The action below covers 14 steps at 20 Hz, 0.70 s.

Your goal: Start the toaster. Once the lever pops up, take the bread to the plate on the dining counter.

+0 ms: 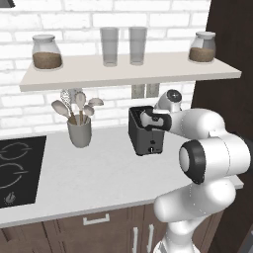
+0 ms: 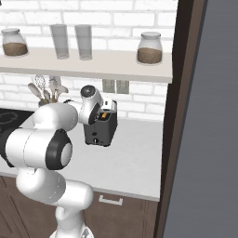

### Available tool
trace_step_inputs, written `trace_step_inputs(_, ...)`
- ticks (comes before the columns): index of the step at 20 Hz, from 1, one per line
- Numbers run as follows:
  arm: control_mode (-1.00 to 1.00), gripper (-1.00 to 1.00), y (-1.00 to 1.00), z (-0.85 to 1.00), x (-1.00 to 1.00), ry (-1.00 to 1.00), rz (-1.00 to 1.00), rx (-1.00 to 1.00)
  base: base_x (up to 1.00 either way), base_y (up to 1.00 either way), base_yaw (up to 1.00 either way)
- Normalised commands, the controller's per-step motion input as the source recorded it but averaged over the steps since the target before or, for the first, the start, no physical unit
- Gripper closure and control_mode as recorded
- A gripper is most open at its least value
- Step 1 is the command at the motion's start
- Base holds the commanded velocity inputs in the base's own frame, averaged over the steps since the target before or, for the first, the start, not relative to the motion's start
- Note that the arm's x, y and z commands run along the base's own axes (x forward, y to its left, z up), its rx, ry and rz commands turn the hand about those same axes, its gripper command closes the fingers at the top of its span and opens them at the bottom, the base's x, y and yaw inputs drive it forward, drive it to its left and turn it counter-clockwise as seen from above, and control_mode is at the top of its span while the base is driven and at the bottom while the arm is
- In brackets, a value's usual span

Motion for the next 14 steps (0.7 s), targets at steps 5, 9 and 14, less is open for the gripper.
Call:
trace_step_inputs(5,-1.0,-1.0,0.0,0.0,0.0,0.0,0.0,0.0,0.0,0.0,0.0)
trace_step_inputs(9,-1.0,-1.0,0.0,0.0,0.0,0.0,0.0,0.0,0.0,0.0,0.0)
trace_step_inputs(14,-1.0,-1.0,0.0,0.0,0.0,0.0,0.0,0.0,0.0,0.0,0.0)
